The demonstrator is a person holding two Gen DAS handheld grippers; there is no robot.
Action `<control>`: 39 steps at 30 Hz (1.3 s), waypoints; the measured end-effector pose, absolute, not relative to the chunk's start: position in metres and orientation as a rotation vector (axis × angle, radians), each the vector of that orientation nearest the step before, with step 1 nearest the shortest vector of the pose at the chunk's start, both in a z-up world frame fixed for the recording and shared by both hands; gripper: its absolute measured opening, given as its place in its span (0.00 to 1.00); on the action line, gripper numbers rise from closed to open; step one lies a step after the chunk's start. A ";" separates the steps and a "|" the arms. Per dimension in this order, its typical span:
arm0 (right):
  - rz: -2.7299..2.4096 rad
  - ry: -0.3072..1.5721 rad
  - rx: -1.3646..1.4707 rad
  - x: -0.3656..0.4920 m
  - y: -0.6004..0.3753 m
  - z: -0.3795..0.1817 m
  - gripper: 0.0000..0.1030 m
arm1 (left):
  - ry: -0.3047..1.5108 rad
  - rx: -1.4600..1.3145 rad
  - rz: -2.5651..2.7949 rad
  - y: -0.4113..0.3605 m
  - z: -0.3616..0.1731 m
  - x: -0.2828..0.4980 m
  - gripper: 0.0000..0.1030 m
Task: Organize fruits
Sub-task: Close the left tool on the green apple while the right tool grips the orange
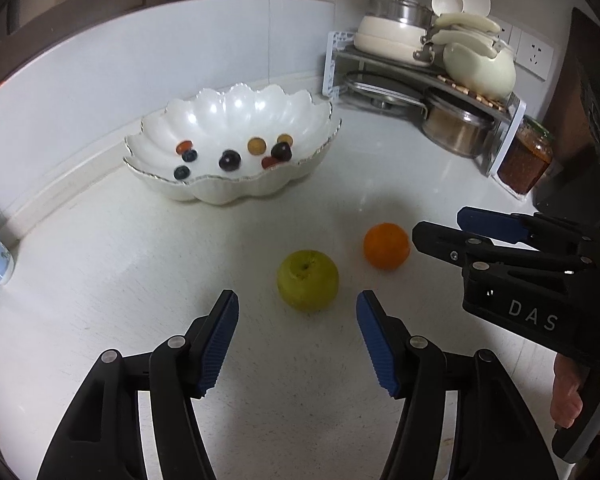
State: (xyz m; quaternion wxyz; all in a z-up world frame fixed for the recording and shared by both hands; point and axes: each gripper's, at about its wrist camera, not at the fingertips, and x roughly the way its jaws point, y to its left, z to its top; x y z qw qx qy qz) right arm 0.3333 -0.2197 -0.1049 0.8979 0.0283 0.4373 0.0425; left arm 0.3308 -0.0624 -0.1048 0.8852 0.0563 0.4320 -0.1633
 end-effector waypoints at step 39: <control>0.116 1.075 0.130 0.384 -0.228 -0.165 0.49 | 1.034 0.104 -0.380 -0.086 -0.161 0.377 0.59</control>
